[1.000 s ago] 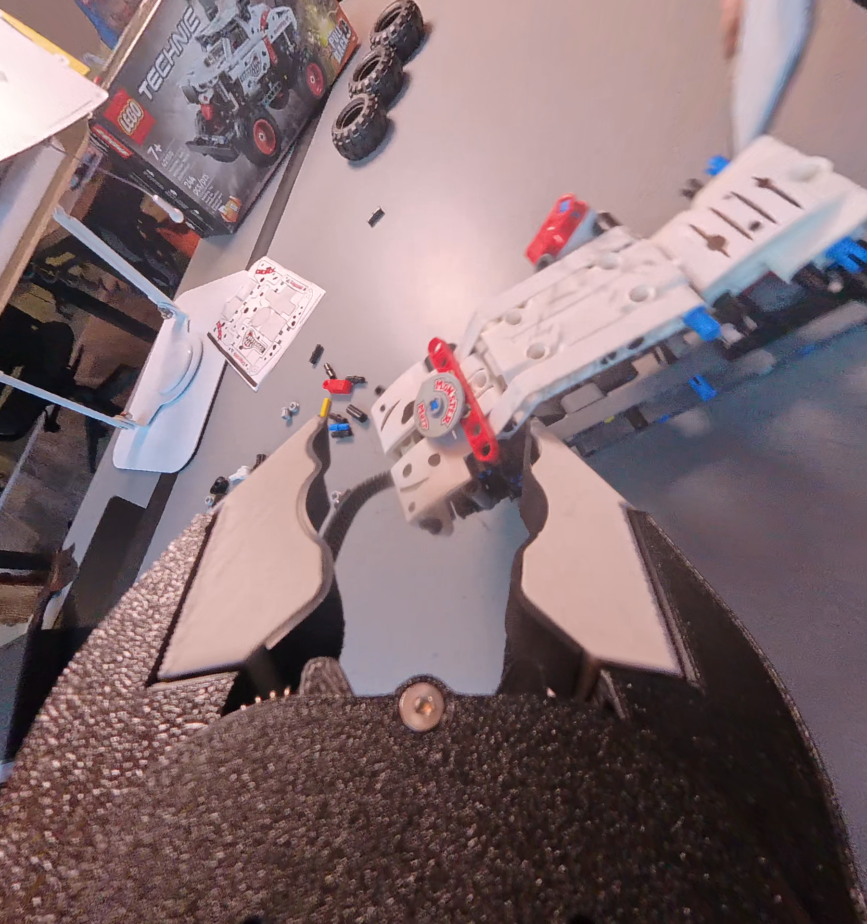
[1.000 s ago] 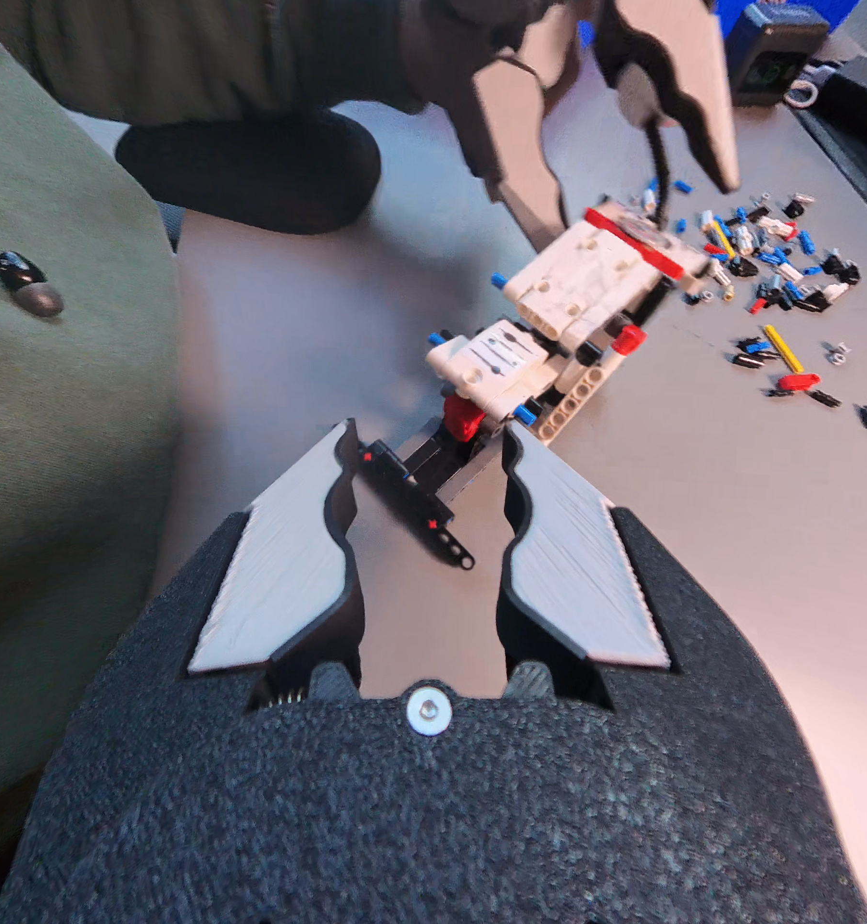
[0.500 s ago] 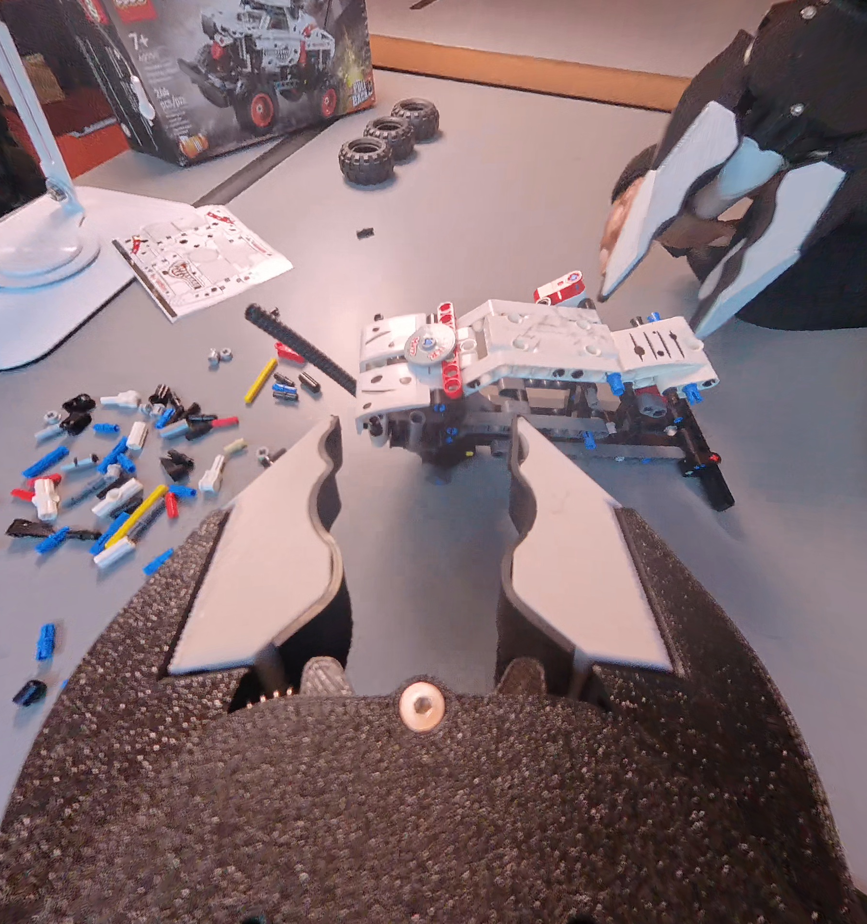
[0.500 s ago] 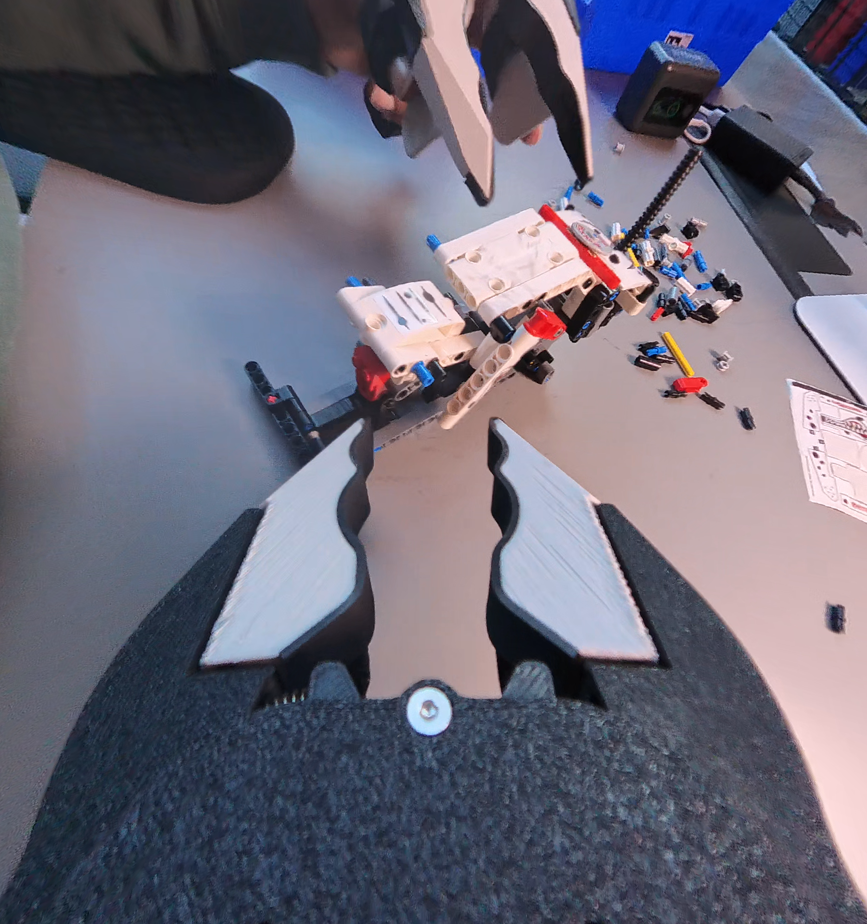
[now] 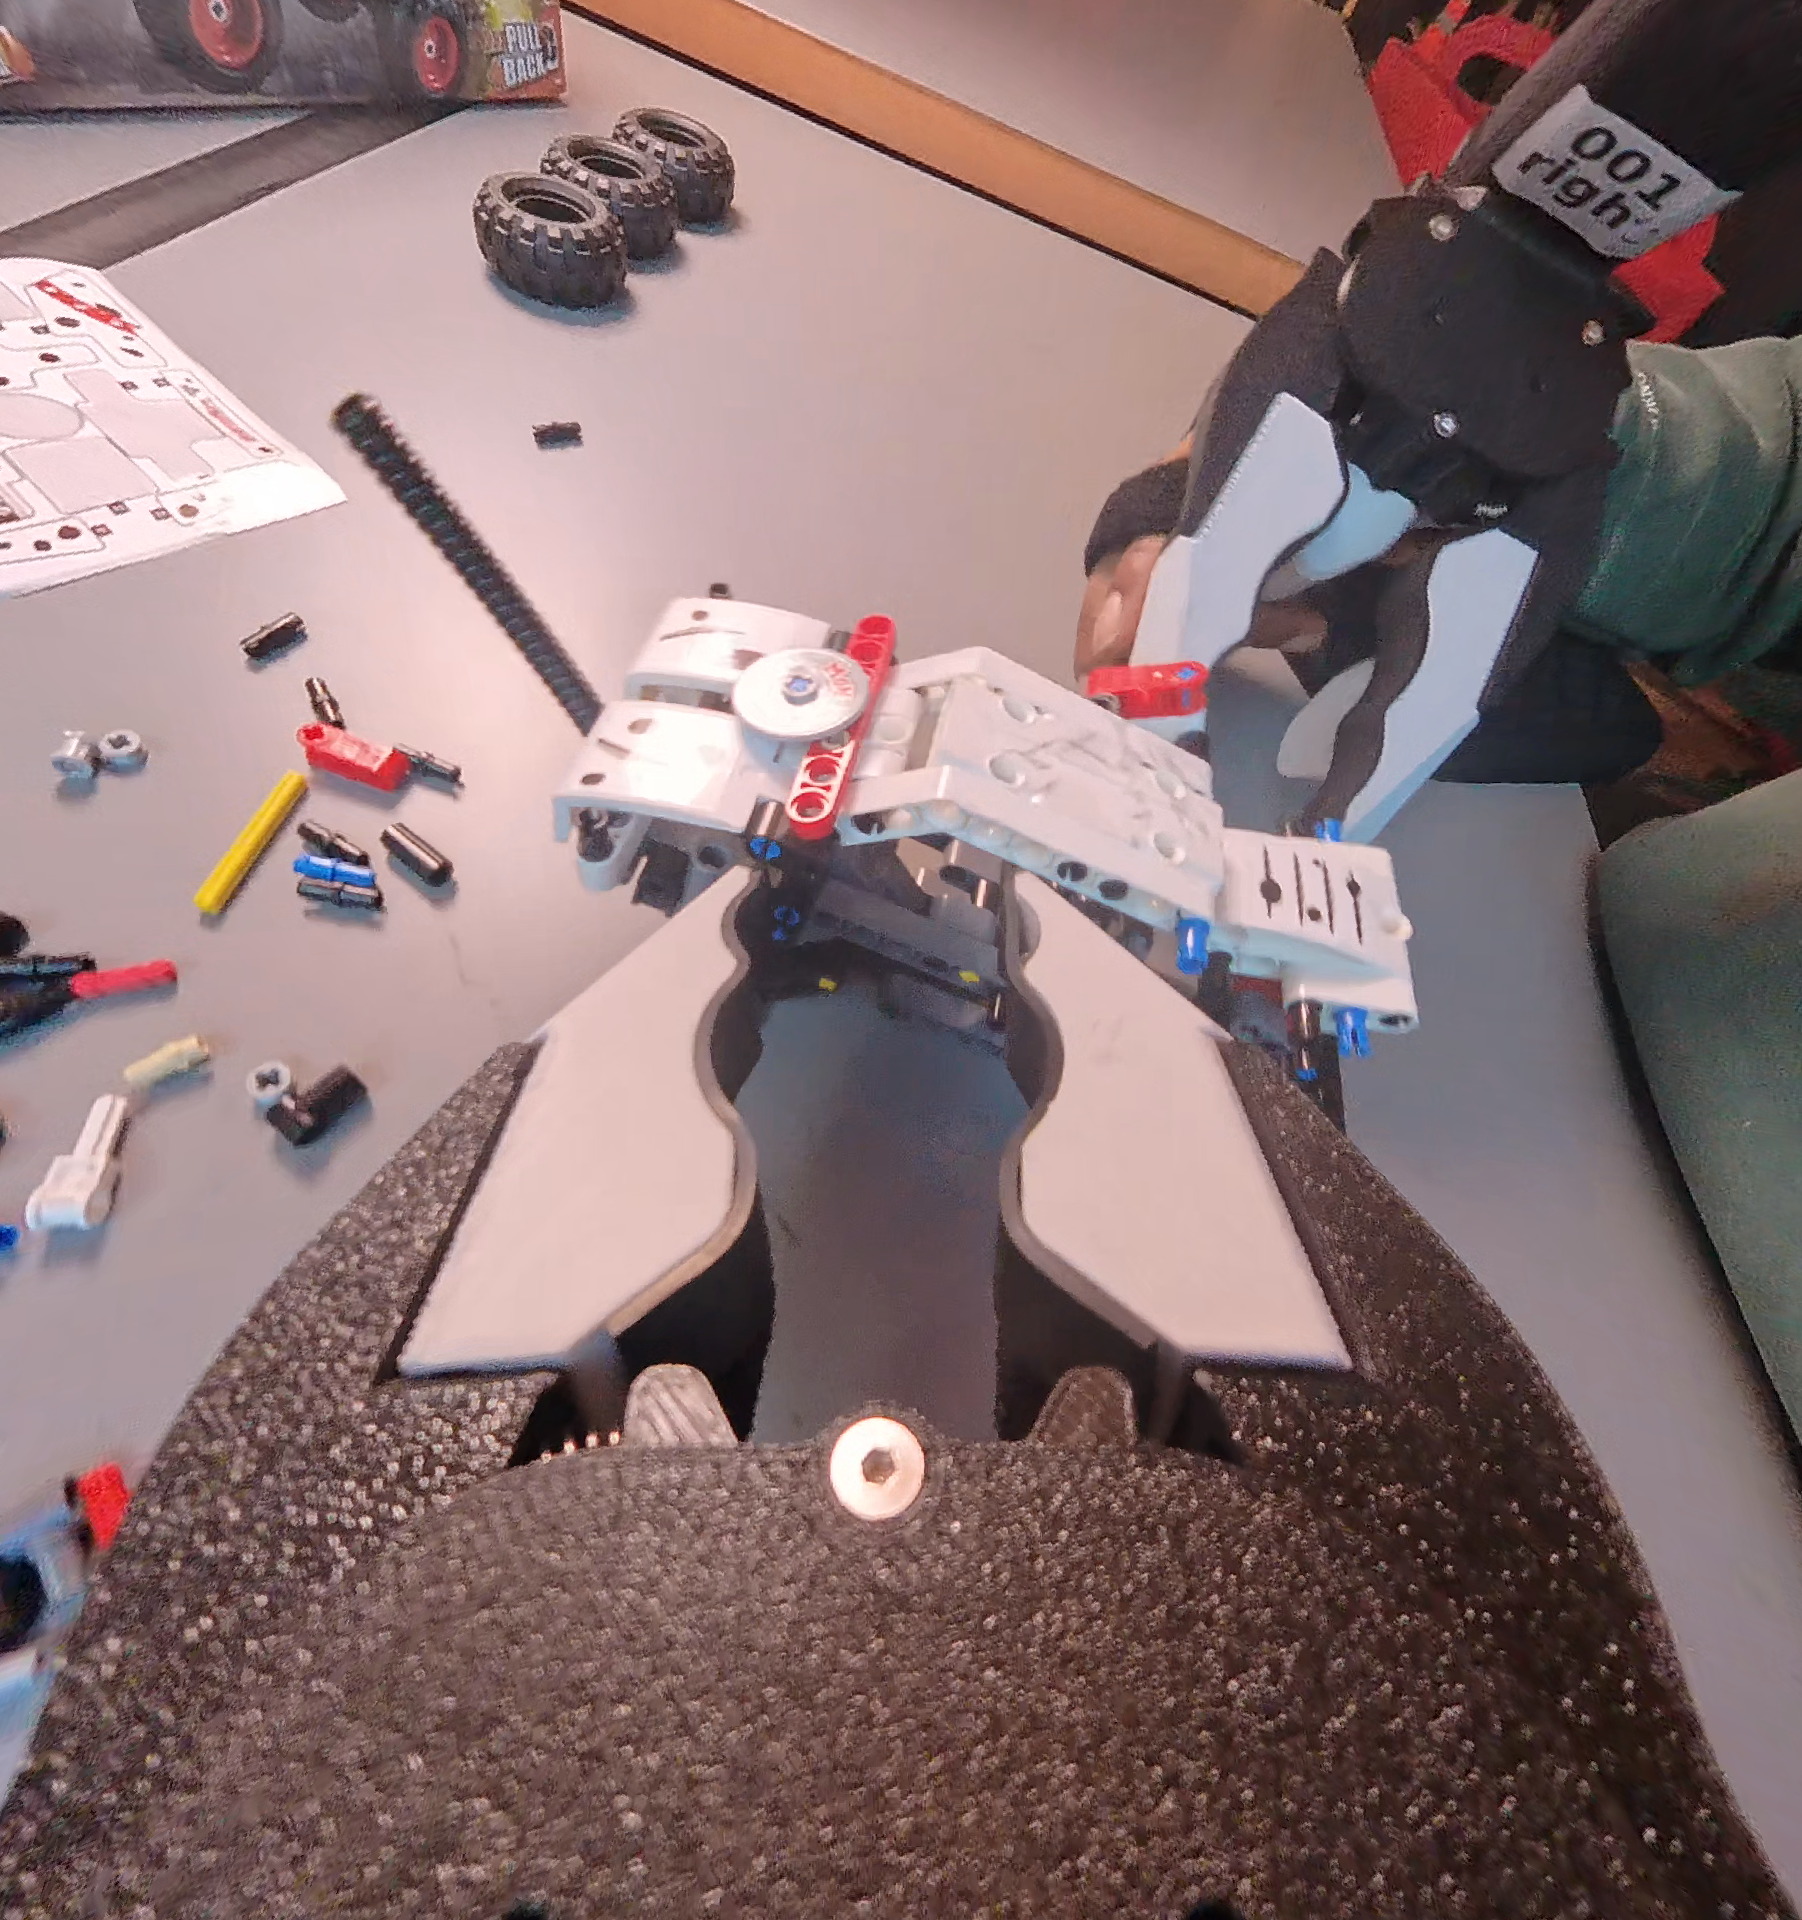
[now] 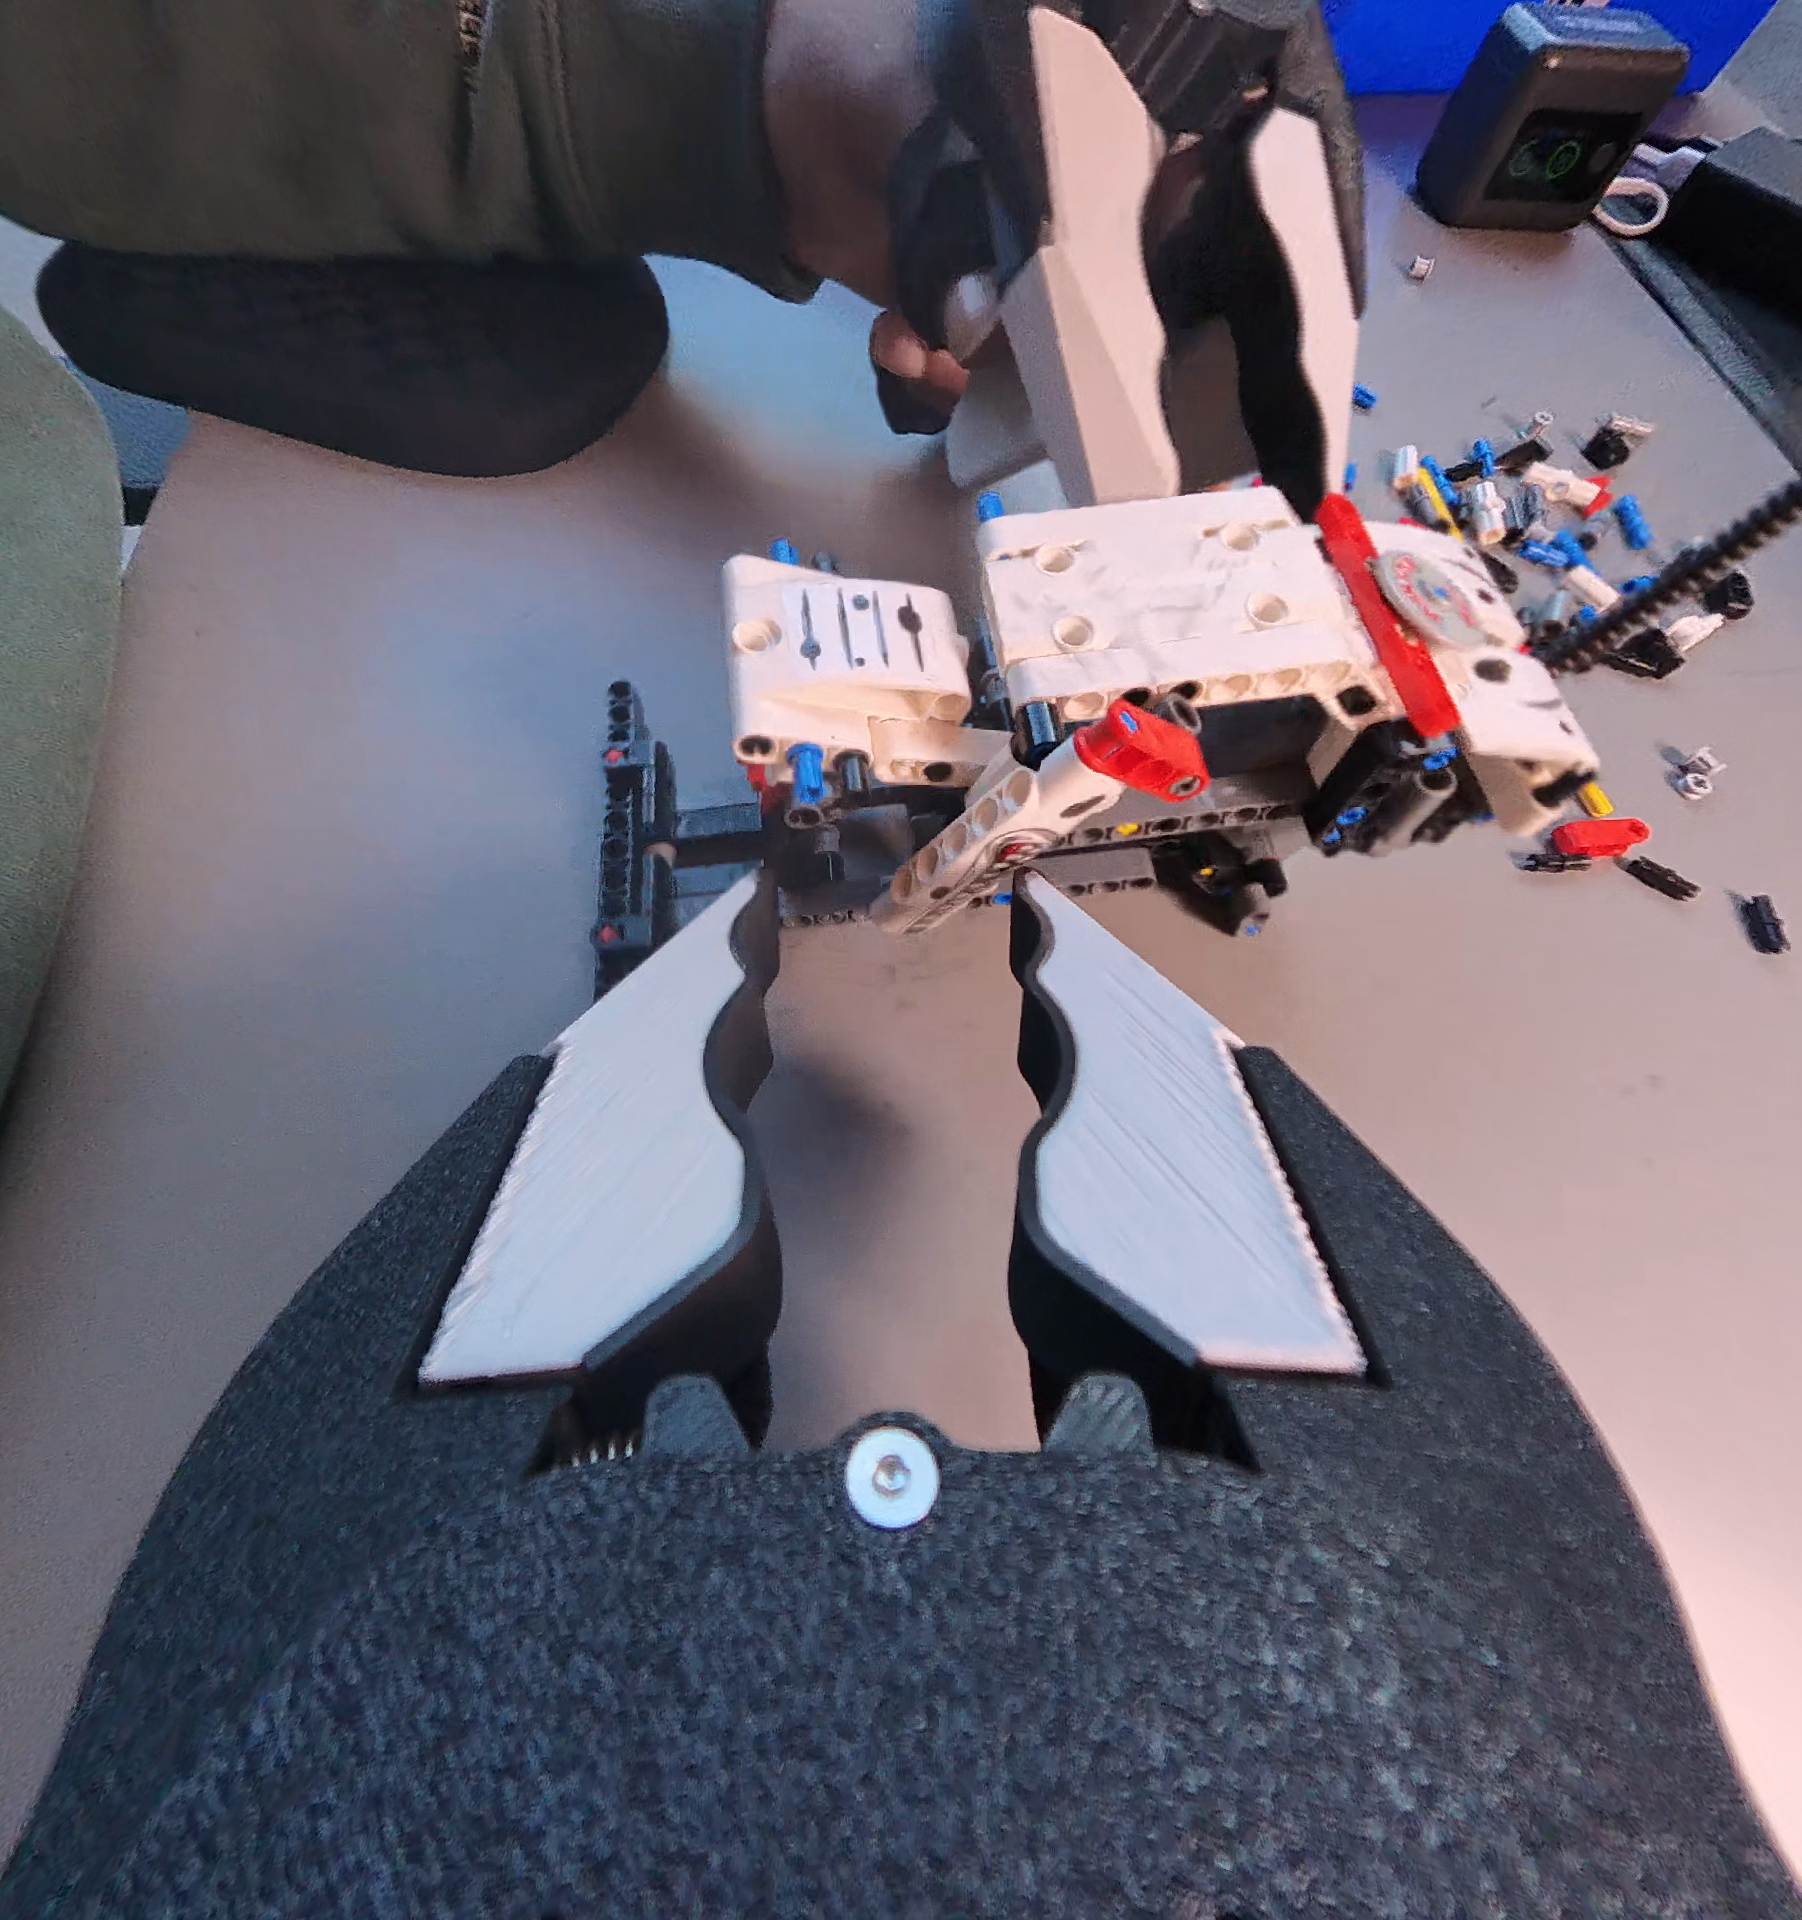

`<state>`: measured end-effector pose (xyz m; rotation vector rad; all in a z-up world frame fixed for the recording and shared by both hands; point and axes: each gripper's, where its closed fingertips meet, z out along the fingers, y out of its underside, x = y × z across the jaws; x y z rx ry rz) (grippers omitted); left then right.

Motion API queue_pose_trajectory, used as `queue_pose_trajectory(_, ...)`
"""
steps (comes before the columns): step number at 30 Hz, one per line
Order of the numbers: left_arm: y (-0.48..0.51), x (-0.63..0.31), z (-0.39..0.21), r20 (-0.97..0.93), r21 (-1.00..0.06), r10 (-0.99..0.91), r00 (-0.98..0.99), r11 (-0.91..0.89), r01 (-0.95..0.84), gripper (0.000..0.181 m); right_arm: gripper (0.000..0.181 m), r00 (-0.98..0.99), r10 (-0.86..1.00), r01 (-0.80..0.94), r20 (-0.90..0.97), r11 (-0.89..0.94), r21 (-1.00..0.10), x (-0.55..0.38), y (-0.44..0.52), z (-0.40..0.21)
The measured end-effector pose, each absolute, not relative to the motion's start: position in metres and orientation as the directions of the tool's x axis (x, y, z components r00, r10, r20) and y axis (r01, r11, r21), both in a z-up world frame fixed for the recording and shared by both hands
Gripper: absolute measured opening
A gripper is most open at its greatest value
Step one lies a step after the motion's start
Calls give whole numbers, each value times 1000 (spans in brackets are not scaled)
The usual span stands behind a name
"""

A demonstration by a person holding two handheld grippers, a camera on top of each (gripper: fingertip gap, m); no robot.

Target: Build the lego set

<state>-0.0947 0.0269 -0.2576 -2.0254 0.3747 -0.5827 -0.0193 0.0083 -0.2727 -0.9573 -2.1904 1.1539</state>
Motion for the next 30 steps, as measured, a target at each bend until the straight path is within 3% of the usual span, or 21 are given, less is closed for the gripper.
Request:
queue_pose_trajectory(4, 56, -88, -258, 258, -867, -552, 793, -494, -62, 27, 40, -642, 755, 331, 133, 430, -840, -18, 1, -274)
queue_pose_trajectory(7, 64, -84, -258, 282, -855, -621, 731, -509, -103, 26, 41, -636, 753, 316, 171, 455, -832, -19, 0, -275)
queue_pose_trajectory(10, 54, -87, -256, 318, -845, -657, 684, -523, -110, 32, 40, -630, 758, 312, 169, 446, -839, -18, 4, -273)
queue_pose_trajectory(12, 45, -92, -255, 330, -847, -656, 678, -524, -95, 46, 38, -625, 765, 305, 156, 424, -853, -18, 5, -271)
queue_pose_trajectory(20, -7, -101, -236, 305, -863, -599, 740, -503, -51, 52, 36, -602, 784, 331, 151, 417, -846, -20, 4, -276)
queue_pose_trajectory(25, -52, -62, -259, 246, -825, -572, 783, -547, -141, 71, 36, -583, 793, 343, 179, 439, -830, -24, -1, -276)
queue_pose_trajectory(27, -50, -58, -277, 167, -804, -529, 832, -562, -196, 68, 37, -578, 797, 349, 176, 437, -829, -26, -5, -277)
queue_pose_trajectory(30, -40, -56, -272, 199, -822, -537, 820, -547, -159, 54, 38, -576, 797, 346, 180, 438, -830, -29, -11, -276)
